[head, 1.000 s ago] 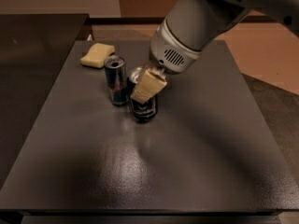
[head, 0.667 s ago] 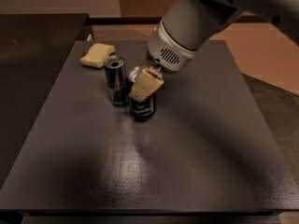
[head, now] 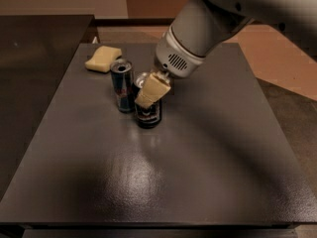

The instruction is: Move pepsi can near redbull can

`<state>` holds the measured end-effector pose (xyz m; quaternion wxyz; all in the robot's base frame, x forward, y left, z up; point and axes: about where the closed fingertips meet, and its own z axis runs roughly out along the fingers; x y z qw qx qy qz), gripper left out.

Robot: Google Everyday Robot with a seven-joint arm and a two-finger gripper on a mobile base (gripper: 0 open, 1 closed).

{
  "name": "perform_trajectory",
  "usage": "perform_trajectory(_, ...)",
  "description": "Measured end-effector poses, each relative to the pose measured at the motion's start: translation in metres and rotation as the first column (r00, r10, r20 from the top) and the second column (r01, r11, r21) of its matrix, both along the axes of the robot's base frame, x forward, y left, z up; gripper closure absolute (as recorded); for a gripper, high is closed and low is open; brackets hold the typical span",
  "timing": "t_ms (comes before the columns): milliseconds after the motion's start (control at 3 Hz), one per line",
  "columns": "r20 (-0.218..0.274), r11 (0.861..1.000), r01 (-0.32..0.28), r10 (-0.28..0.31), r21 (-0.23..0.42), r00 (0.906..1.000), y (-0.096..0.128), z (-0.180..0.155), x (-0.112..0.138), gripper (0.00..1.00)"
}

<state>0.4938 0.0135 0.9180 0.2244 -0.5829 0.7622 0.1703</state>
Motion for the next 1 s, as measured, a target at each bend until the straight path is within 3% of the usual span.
perform_trajectory(333, 0.026, 1.0, -0.009, 0.009, 0.023, 0.9996, 0.0025, -0.0035, 0.0006, 0.12)
perform_trajectory(667, 0.027, 1.0, -0.011, 0.01, 0.022, 0.9996, 0.0034, -0.0026, 0.0, 0.0)
perform_trajectory(1000, 0.027, 1.0, -0.011, 0.01, 0.022, 0.9996, 0.0034, -0.0026, -0.0001, 0.0)
